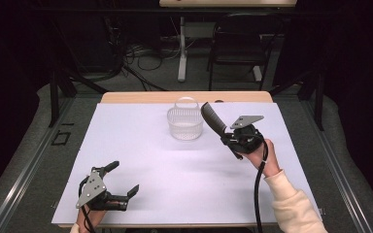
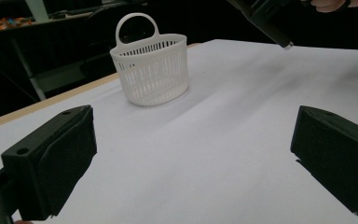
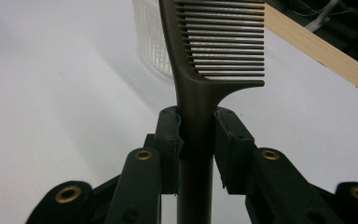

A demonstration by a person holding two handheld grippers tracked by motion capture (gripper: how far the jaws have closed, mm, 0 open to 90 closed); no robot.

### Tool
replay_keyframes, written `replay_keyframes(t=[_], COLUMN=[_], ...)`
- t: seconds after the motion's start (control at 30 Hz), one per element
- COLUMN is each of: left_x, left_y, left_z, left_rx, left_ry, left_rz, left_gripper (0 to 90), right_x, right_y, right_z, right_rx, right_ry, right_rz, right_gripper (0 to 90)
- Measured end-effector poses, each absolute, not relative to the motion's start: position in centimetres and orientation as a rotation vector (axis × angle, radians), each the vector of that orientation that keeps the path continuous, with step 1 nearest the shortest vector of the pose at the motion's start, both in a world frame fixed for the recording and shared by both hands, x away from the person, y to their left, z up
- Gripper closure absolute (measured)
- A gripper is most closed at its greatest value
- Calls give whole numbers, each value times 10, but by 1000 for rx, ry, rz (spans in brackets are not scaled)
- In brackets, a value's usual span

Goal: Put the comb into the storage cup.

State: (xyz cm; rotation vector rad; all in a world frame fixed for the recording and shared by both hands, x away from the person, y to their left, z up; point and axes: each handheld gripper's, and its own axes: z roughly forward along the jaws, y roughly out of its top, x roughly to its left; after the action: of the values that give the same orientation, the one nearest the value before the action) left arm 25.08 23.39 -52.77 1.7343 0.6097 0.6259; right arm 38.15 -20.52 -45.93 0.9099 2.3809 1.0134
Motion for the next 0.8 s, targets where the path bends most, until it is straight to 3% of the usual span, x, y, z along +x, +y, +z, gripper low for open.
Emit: replay_keyframes(t=[0.8], left_x=[251], left_y=[235], left_z=[-528], left_rx=[1728], left_ry=[608], left_rz=[619], left_gripper=[1], right_x=[399], right_y=[-188], right_z=[-443], right_rx=[878], right_ry=[2333], right_rz=[1052], right_gripper=[727])
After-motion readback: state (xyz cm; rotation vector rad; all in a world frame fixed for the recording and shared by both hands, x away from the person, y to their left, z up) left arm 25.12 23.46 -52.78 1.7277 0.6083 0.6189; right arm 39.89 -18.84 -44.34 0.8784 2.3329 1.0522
